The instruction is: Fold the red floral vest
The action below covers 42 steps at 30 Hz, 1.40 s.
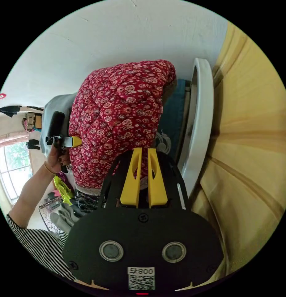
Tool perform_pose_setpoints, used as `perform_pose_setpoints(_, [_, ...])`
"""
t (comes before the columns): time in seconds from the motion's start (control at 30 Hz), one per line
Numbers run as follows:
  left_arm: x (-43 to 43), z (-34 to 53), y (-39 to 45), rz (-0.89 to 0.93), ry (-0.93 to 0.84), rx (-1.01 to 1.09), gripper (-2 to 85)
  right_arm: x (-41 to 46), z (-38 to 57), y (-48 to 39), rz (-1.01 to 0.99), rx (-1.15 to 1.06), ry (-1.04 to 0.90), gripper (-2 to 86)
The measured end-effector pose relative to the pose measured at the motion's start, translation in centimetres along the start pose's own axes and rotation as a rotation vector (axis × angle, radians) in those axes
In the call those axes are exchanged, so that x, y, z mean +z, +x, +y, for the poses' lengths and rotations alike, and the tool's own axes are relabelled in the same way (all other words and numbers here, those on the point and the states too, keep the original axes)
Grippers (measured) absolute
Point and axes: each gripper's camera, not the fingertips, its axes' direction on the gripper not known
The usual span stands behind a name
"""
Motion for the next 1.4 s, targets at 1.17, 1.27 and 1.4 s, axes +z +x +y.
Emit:
perform_pose_setpoints(1.17, [7.8, 4.7, 13.9, -0.686, 0.166, 0.134, 15.1, -9.0, -22.2, -8.8, -0.044, -0.17, -0.045, 0.1])
perform_pose_setpoints(1.27, [7.4, 8.3, 17.0, -0.678, 0.255, 0.256, 11.0, -8.8, -23.2, -10.7, -0.011, -0.228, -0.042, 0.1])
perform_pose_setpoints(1.4, [9.4, 9.2, 16.8, -0.742, 0.149, 0.275, 2.2, -5.7, -26.1, -12.3, 0.045, -0.273, -0.15, 0.1])
